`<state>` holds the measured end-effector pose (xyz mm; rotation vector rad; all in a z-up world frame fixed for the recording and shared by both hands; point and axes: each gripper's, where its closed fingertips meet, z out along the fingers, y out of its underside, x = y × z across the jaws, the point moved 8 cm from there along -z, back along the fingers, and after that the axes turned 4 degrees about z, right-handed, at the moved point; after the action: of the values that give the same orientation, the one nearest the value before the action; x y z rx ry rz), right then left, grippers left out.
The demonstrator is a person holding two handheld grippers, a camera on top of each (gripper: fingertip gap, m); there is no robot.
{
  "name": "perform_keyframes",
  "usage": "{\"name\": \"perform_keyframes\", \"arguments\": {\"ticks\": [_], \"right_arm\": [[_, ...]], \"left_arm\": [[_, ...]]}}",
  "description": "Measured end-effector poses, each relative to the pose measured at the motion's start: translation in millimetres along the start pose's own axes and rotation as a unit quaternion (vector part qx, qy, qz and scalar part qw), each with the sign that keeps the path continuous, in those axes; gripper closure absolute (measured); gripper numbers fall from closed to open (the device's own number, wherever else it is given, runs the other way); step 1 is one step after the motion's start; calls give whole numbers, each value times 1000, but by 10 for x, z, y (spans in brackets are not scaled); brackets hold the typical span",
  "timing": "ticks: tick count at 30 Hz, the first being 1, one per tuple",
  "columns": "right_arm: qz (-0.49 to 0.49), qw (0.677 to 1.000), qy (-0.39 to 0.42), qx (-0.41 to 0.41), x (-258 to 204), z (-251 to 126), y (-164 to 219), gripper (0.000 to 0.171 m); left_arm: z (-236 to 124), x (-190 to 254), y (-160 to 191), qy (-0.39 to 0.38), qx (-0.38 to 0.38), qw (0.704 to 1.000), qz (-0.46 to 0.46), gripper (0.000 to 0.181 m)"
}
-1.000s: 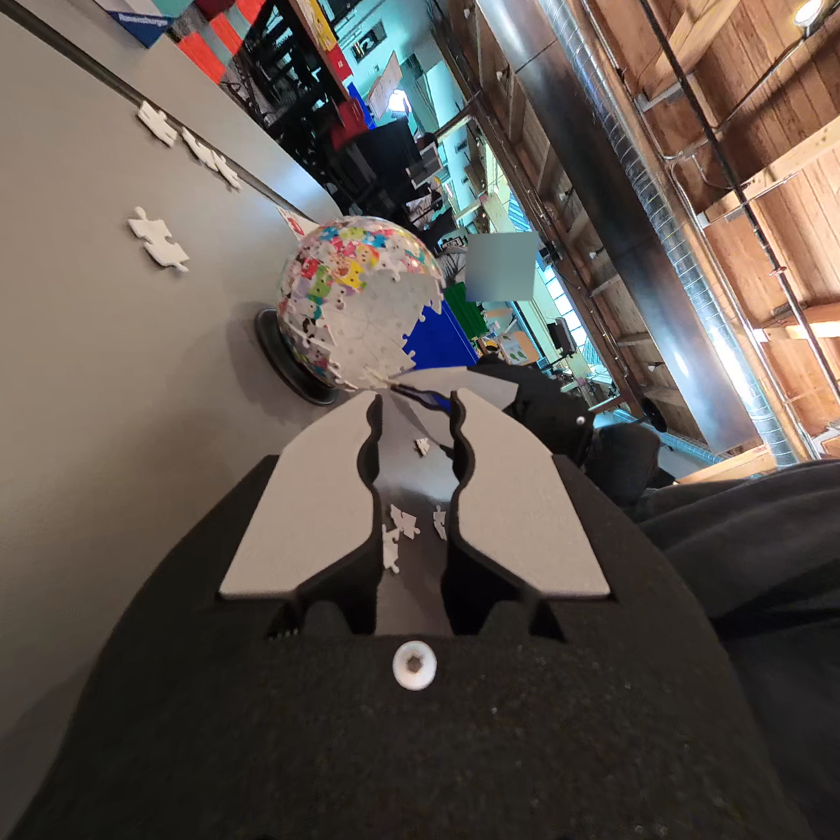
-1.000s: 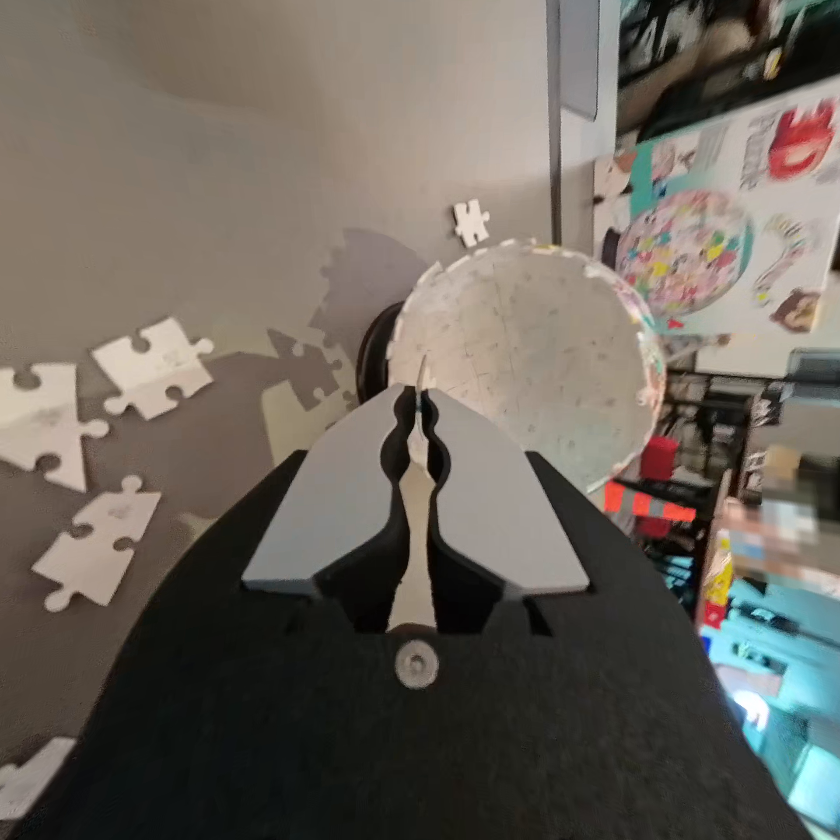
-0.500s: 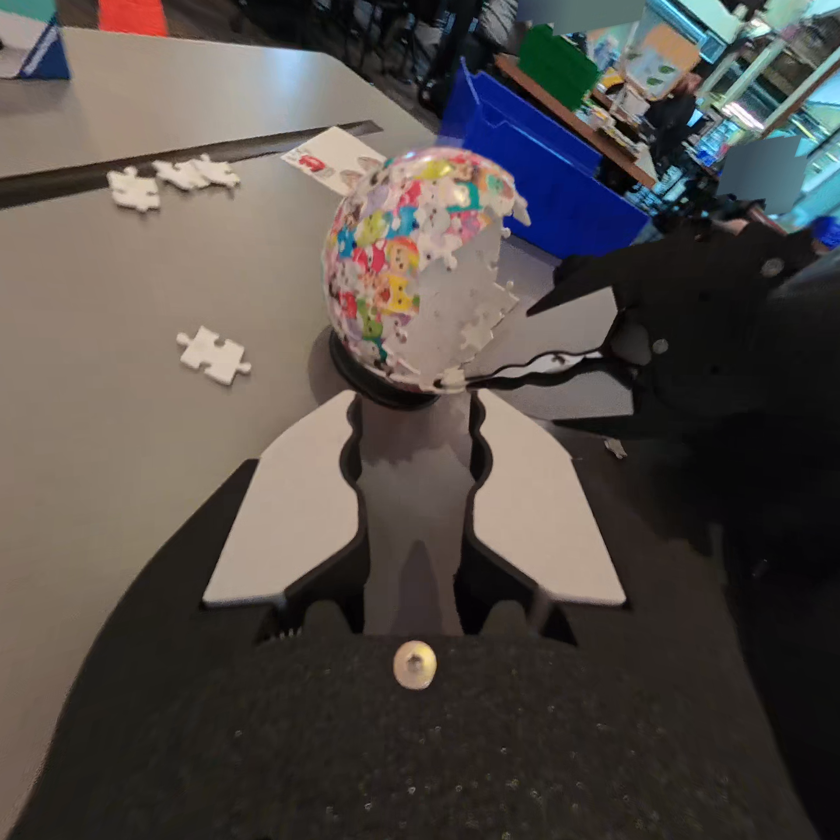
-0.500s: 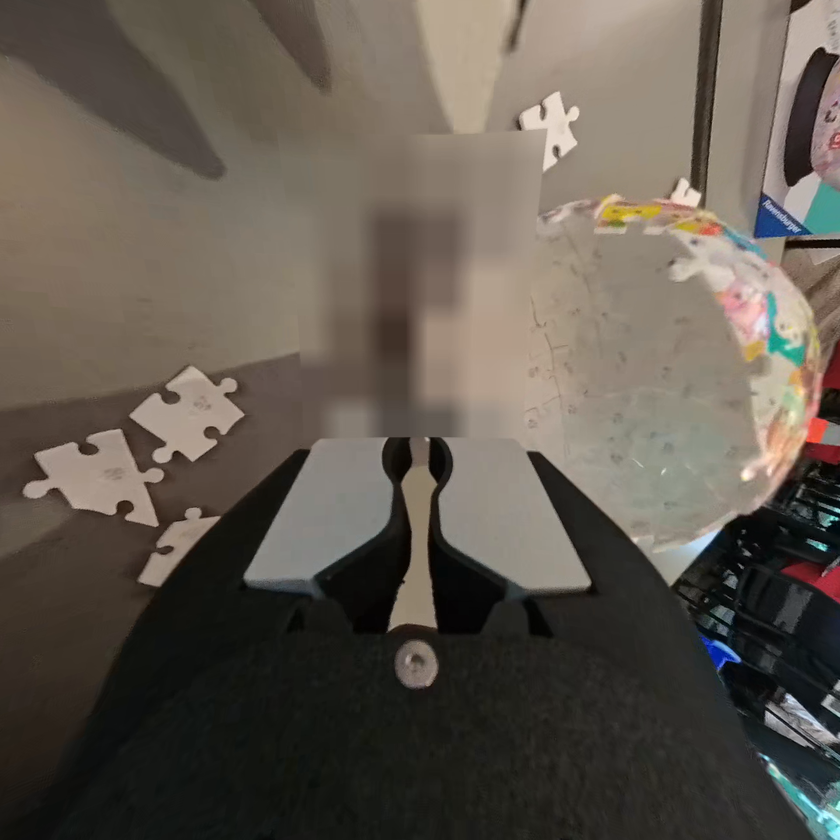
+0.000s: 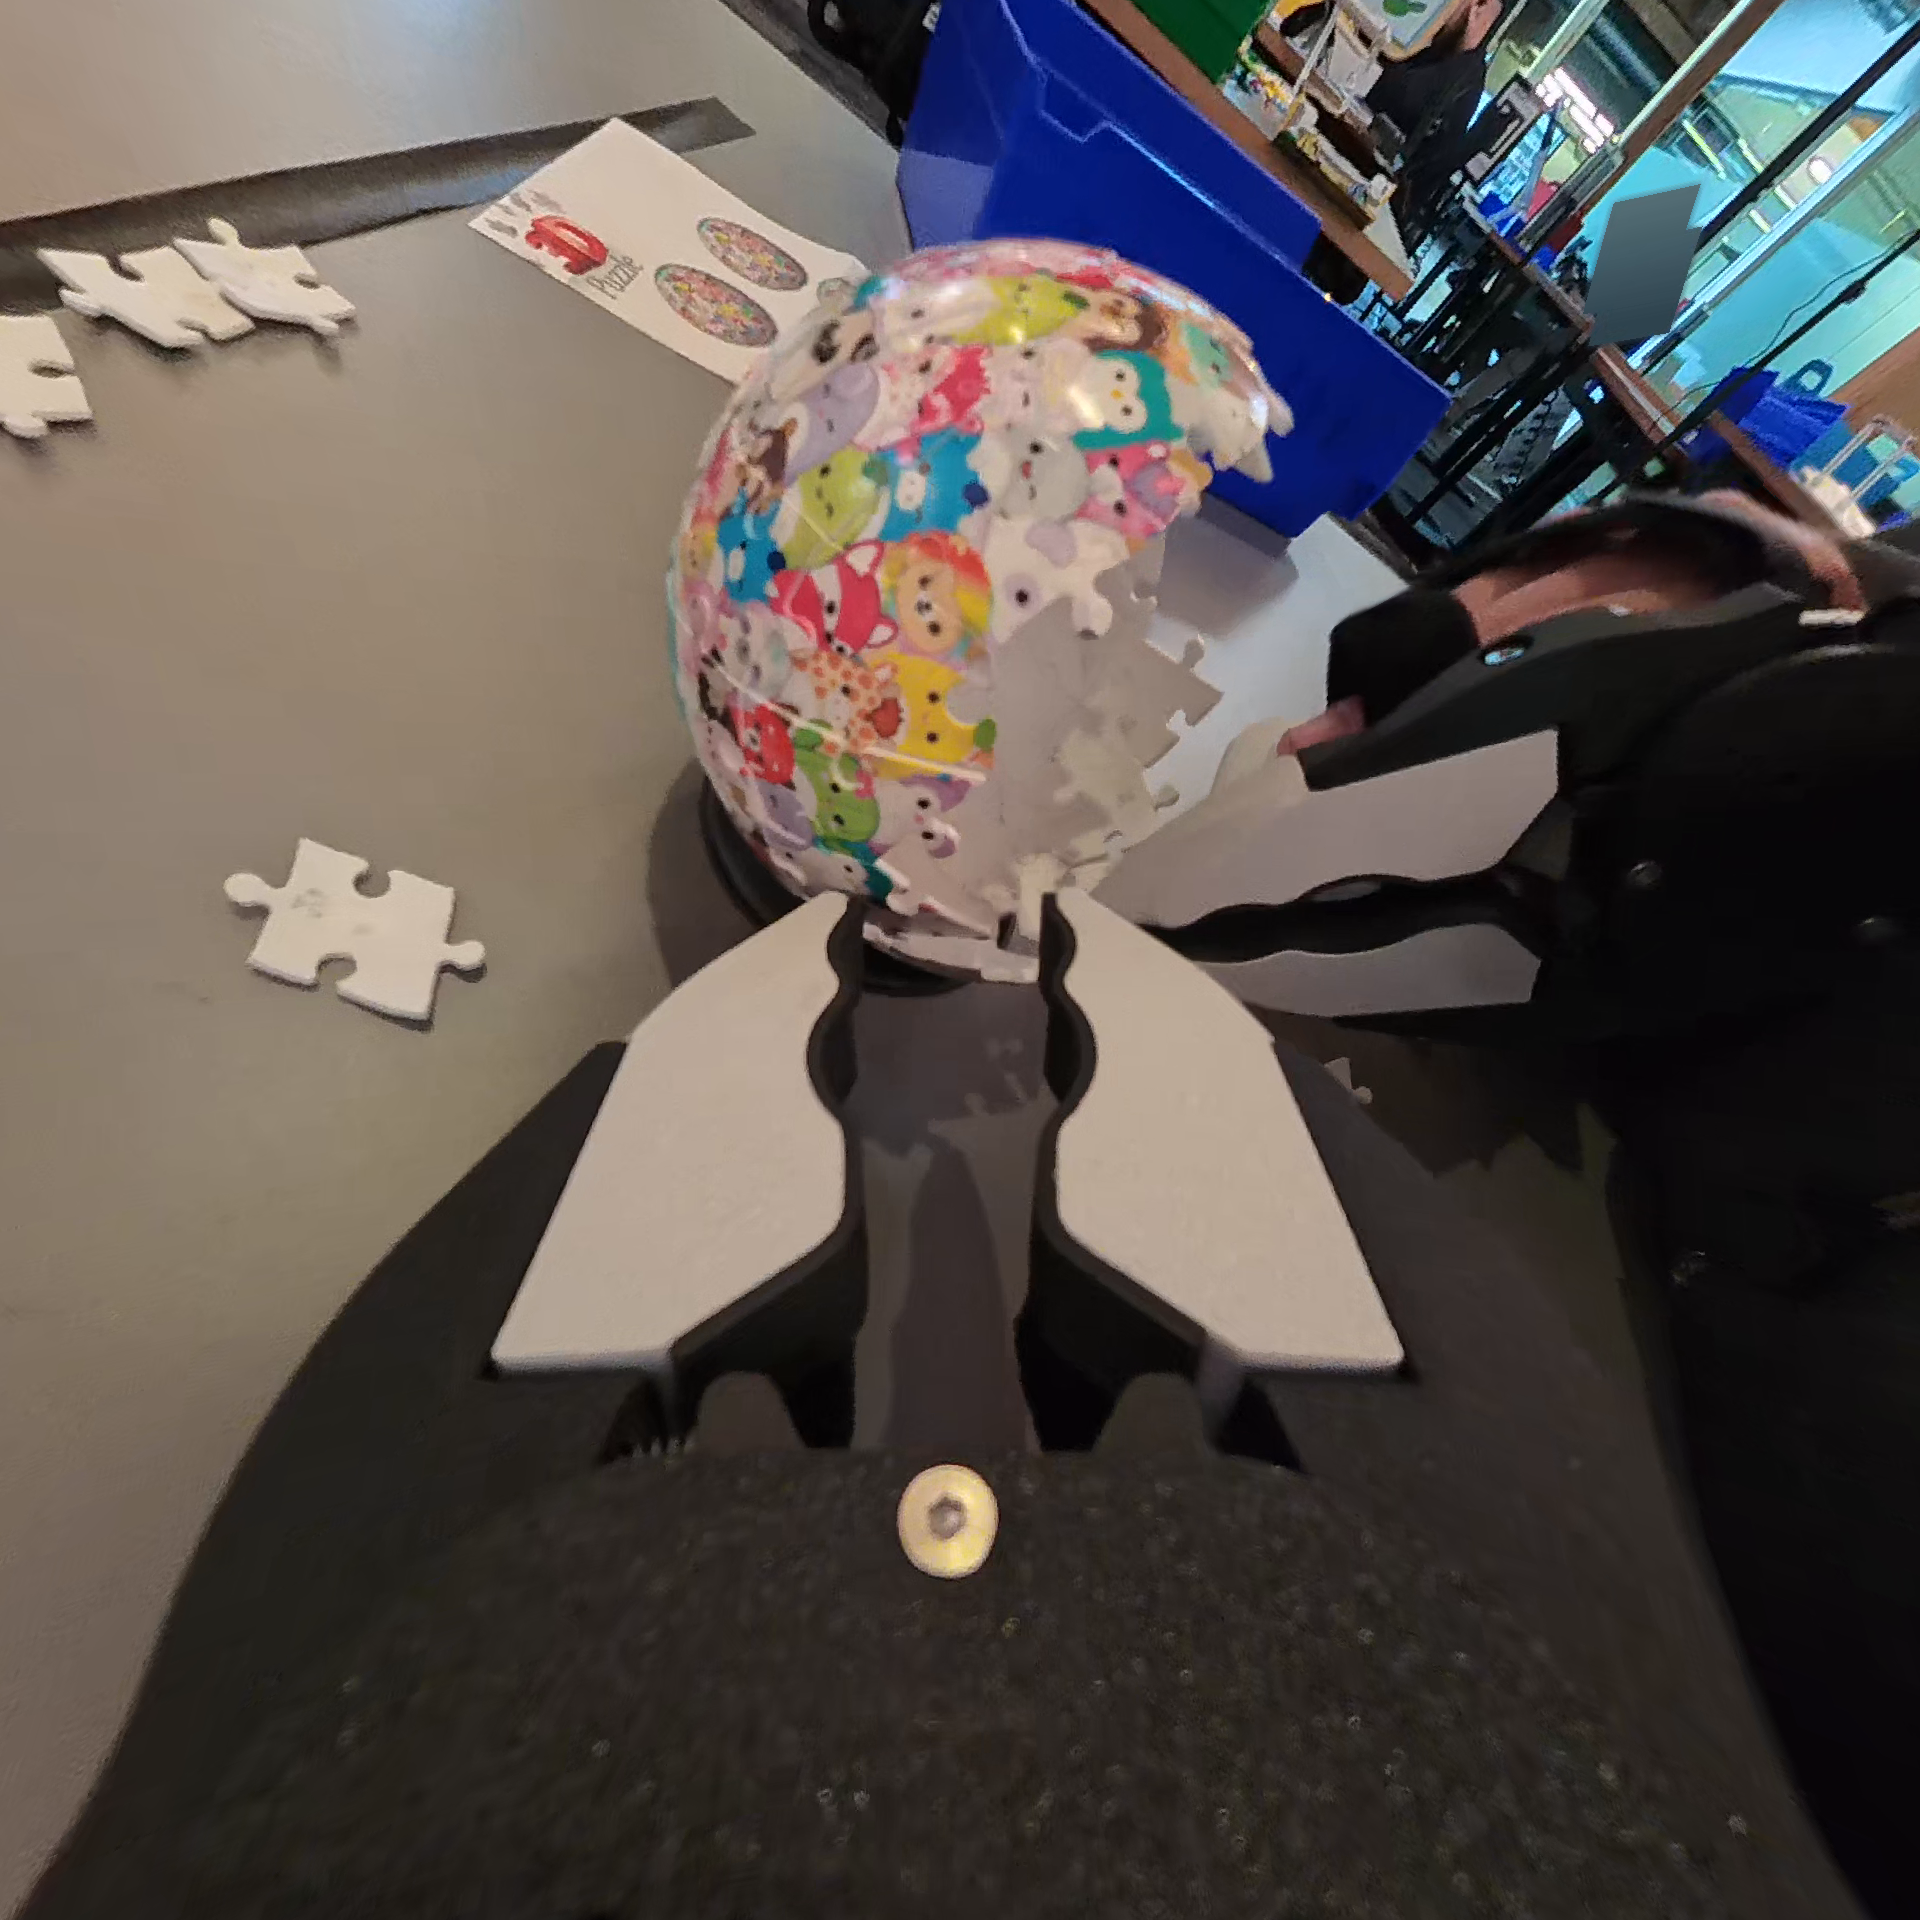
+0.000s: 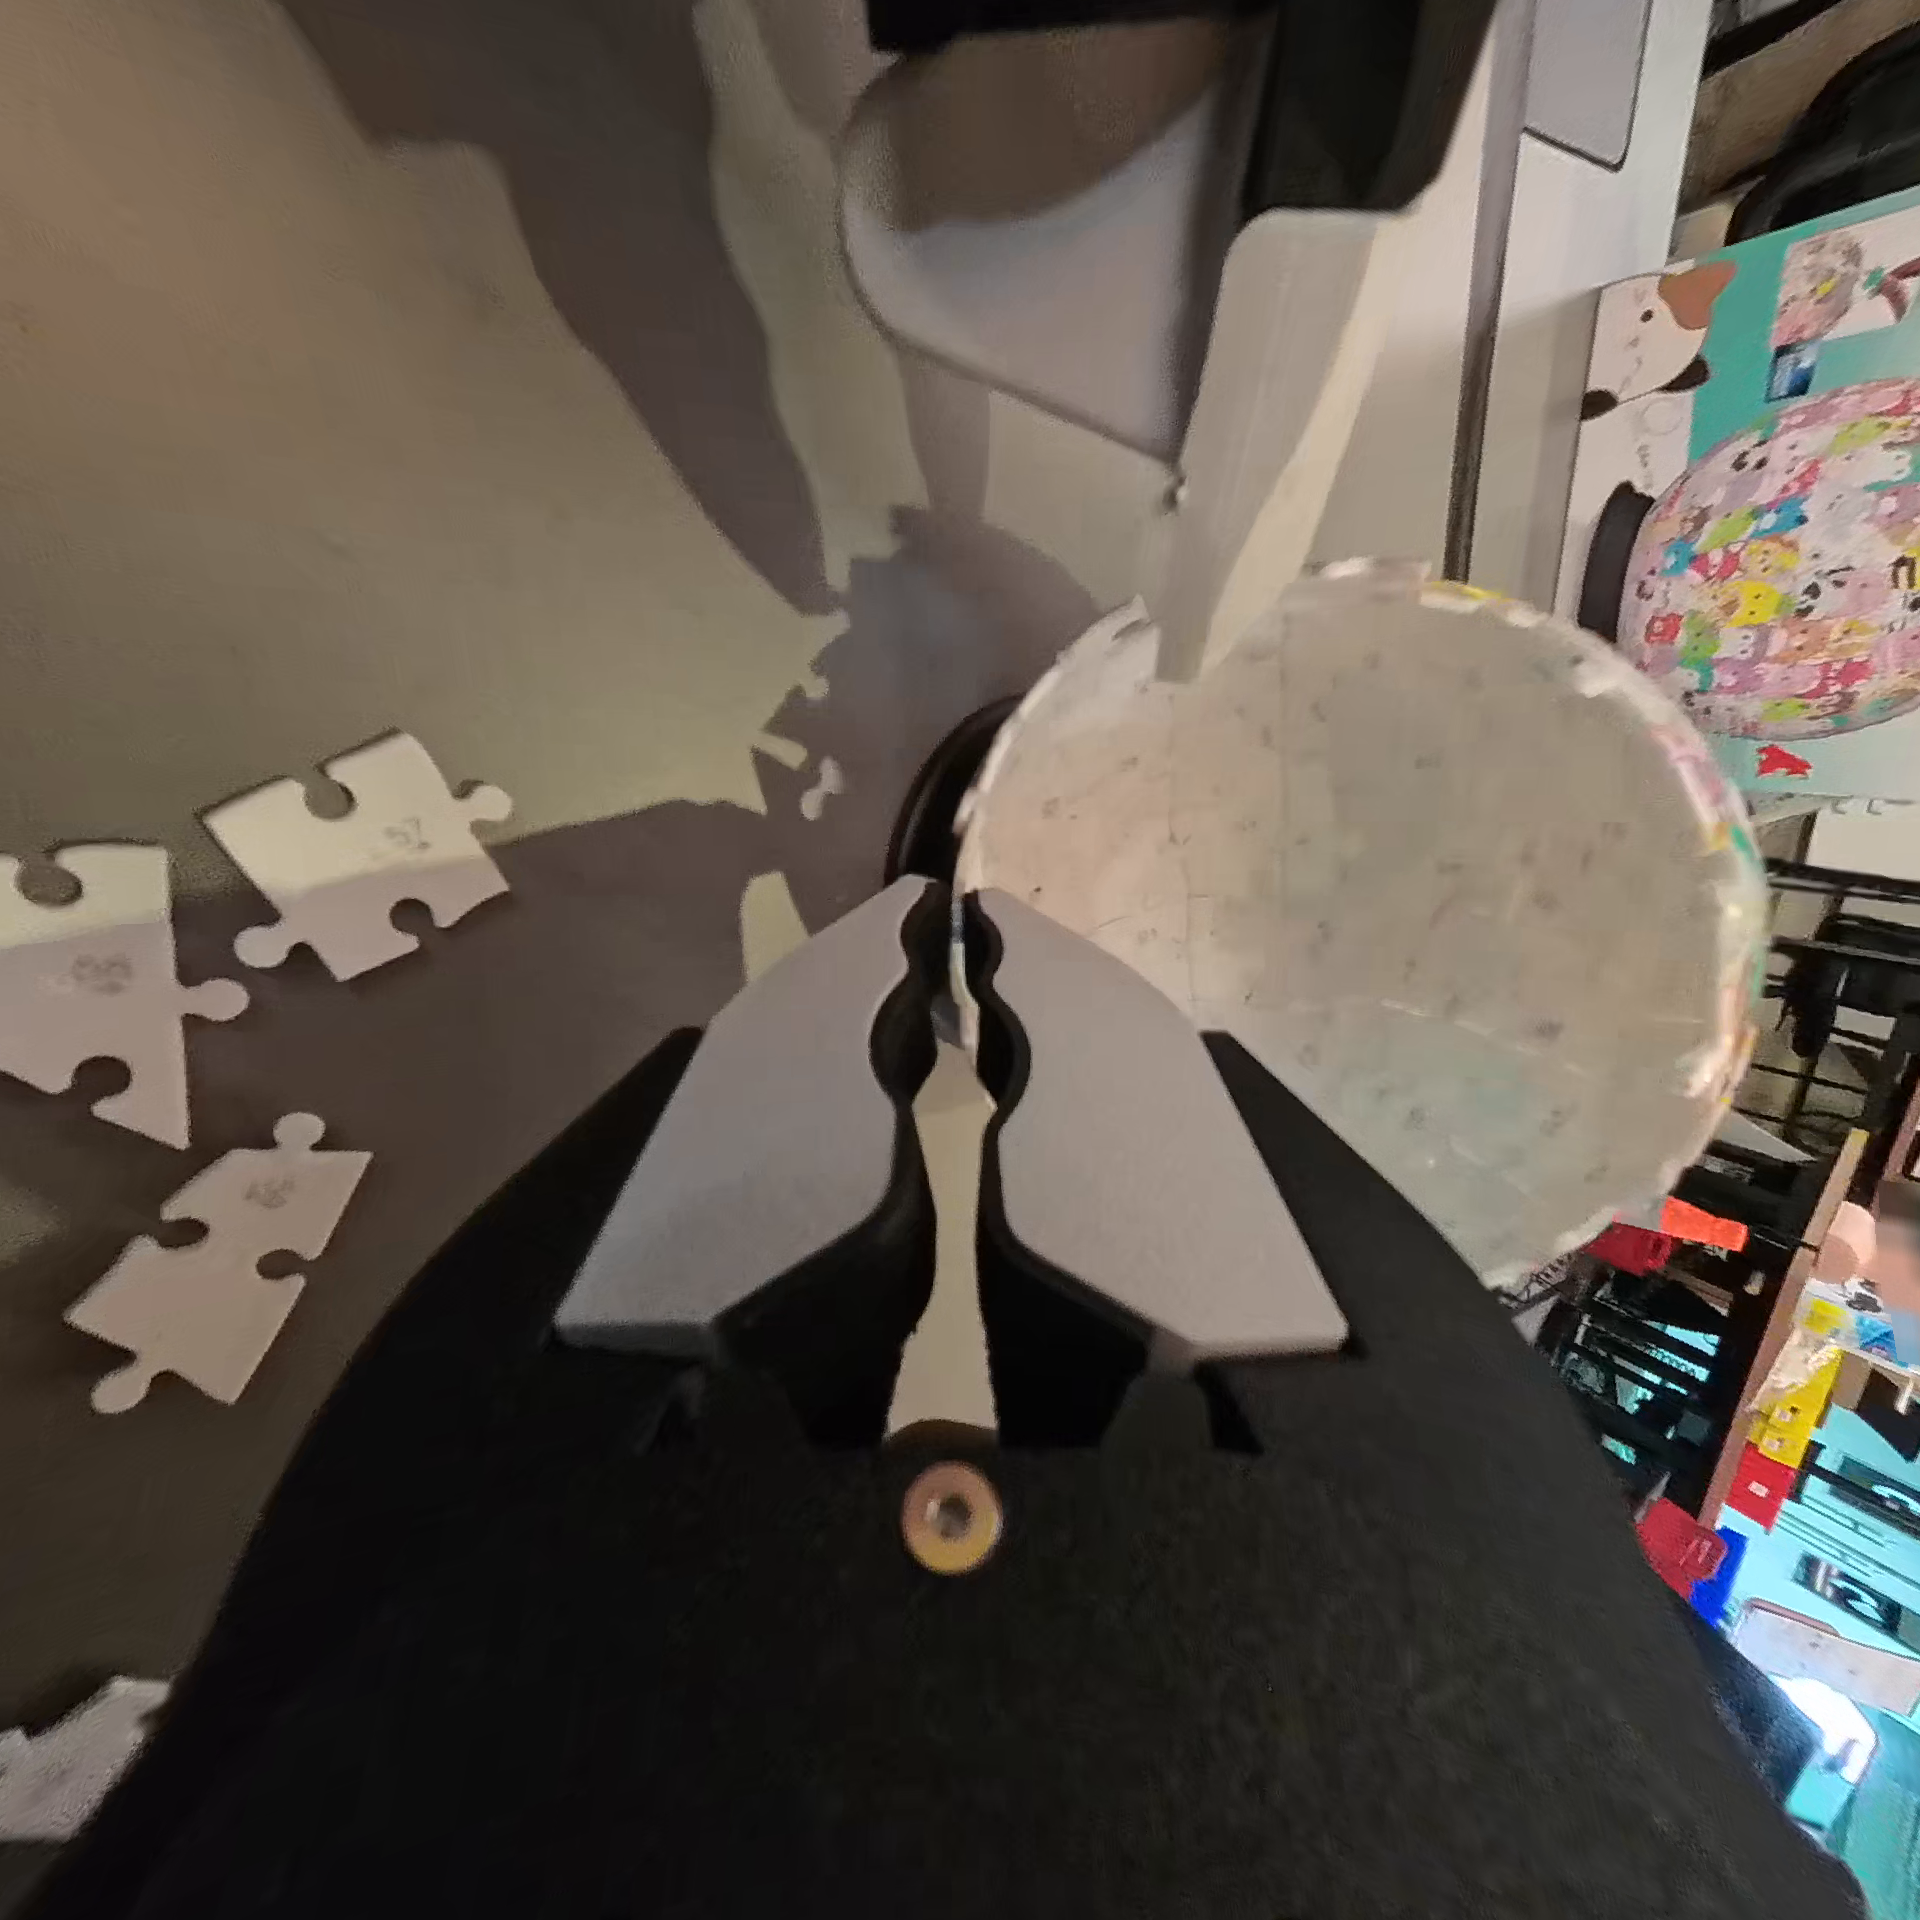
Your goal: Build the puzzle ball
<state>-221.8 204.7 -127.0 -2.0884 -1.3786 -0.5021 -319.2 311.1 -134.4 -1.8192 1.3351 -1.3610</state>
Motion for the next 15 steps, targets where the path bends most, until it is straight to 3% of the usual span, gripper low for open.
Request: {"name": "perform_keyframes", "arguments": {"ticks": [12,15], "right_arm": [[32,997,12,68,-22,40,39,169],[34,997,11,72,-20,58,45,169]], "left_arm": [[-1,36,-81,-42,-11,999,0,151],[11,35,-92,-64,-23,998,1,159]]}}
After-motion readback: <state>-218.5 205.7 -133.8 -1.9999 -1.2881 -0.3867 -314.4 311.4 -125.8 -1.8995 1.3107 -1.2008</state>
